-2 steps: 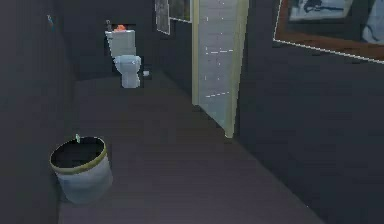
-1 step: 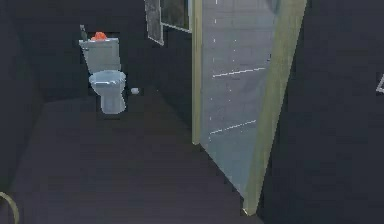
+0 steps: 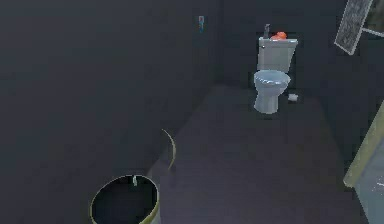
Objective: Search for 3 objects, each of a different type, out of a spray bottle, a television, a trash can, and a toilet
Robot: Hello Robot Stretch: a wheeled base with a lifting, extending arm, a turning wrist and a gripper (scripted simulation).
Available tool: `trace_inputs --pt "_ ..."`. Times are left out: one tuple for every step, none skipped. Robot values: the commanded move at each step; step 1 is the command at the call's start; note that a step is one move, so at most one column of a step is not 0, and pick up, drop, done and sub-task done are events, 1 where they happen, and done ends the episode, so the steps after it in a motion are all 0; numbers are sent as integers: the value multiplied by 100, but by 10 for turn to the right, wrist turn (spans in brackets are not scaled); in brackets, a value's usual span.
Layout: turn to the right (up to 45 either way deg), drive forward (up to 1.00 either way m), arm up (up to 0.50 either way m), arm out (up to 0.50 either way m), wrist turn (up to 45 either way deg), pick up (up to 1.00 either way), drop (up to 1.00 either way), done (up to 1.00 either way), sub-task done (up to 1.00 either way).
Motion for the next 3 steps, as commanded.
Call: trace_inputs --pt "-180 0 0 0 0 0 0 0 0" --pt "0 0 0 0 0 0 0 0 100" --pt "450 0 0 0 0 0 0 0 0"
